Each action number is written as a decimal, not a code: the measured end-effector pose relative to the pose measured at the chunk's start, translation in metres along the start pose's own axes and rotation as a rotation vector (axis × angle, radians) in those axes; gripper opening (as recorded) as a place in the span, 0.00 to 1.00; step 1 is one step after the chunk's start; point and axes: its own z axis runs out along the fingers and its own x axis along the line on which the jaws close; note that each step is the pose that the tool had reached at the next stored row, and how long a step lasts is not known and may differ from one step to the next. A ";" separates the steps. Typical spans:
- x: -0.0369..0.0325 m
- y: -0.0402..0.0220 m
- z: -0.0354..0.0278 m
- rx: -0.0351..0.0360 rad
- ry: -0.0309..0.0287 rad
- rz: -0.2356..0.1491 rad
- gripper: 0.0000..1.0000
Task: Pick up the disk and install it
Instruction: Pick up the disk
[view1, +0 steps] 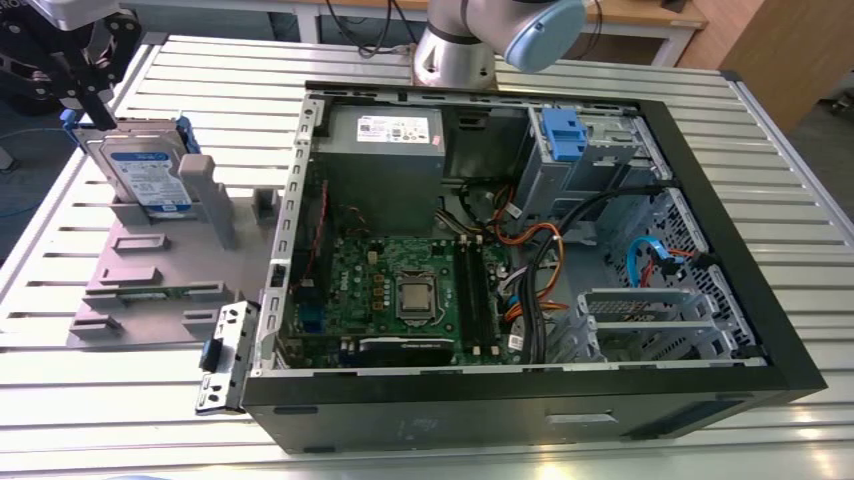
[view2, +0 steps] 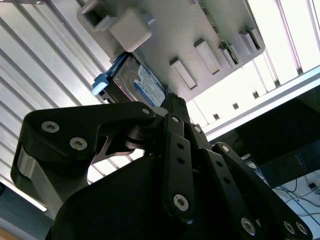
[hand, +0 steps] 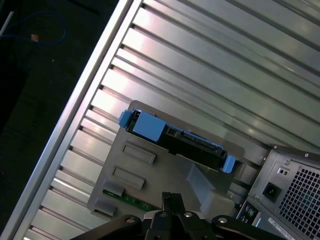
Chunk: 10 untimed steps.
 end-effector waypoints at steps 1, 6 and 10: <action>0.0000 0.0000 0.0000 0.0000 0.0000 -0.001 0.11; 0.0000 0.0000 0.0000 0.0002 0.0000 -0.004 0.11; 0.0000 0.0001 0.0001 0.0003 -0.0001 -0.007 0.11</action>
